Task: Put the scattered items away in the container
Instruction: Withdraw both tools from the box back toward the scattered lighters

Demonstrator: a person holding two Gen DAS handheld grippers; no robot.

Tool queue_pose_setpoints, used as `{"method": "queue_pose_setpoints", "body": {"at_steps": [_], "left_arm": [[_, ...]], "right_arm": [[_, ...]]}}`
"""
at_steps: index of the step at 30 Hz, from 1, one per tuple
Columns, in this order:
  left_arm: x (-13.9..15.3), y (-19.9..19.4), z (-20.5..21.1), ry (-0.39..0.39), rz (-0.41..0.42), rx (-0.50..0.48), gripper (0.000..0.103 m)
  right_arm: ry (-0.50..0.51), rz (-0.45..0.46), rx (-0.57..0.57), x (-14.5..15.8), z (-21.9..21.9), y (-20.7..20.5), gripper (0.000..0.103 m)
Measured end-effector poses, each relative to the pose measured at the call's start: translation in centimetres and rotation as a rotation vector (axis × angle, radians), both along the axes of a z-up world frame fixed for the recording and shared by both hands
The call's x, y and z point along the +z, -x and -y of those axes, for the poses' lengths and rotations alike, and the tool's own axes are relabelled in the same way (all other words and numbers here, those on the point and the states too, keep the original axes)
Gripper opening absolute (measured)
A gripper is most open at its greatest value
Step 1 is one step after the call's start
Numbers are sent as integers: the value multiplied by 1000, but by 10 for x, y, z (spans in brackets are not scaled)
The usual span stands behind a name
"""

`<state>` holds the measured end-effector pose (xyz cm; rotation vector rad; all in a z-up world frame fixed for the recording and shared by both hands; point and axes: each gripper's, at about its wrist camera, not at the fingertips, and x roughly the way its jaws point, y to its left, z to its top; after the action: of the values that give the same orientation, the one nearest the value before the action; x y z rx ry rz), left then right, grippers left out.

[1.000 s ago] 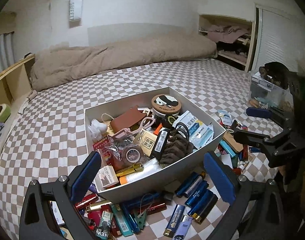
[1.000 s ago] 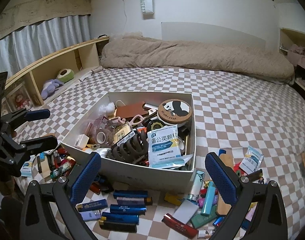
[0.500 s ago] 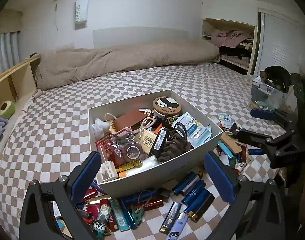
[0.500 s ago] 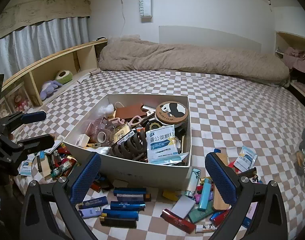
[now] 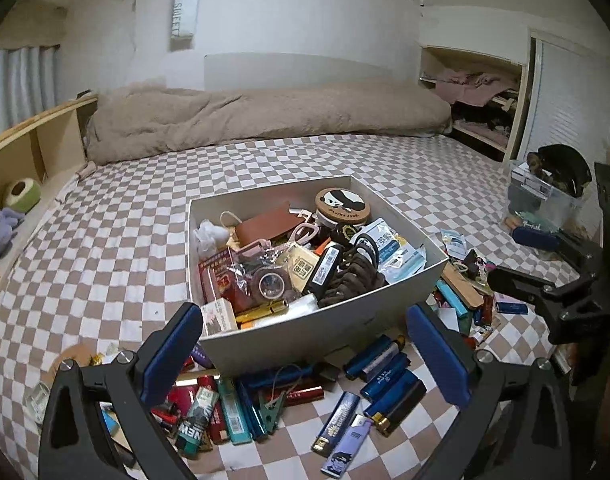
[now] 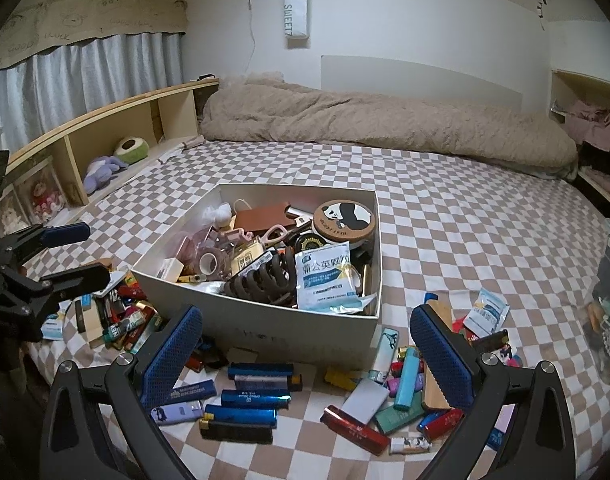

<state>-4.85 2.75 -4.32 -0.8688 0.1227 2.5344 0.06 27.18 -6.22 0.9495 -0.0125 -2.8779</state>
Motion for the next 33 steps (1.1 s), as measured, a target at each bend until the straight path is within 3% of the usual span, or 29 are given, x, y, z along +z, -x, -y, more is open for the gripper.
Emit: {"method": "queue_pose_setpoints", "body": {"at_steps": [4, 11, 33], "left_arm": [[-5, -6, 1, 2, -10, 15, 103], [-24, -14, -1, 18, -18, 24, 103], [-102, -28, 0, 68, 107, 29, 103]], "right_arm": [[-6, -37, -1, -7, 0, -7, 103], [16, -18, 1, -28, 2, -12, 103], [-44, 175, 23, -111, 19, -13, 103]]}}
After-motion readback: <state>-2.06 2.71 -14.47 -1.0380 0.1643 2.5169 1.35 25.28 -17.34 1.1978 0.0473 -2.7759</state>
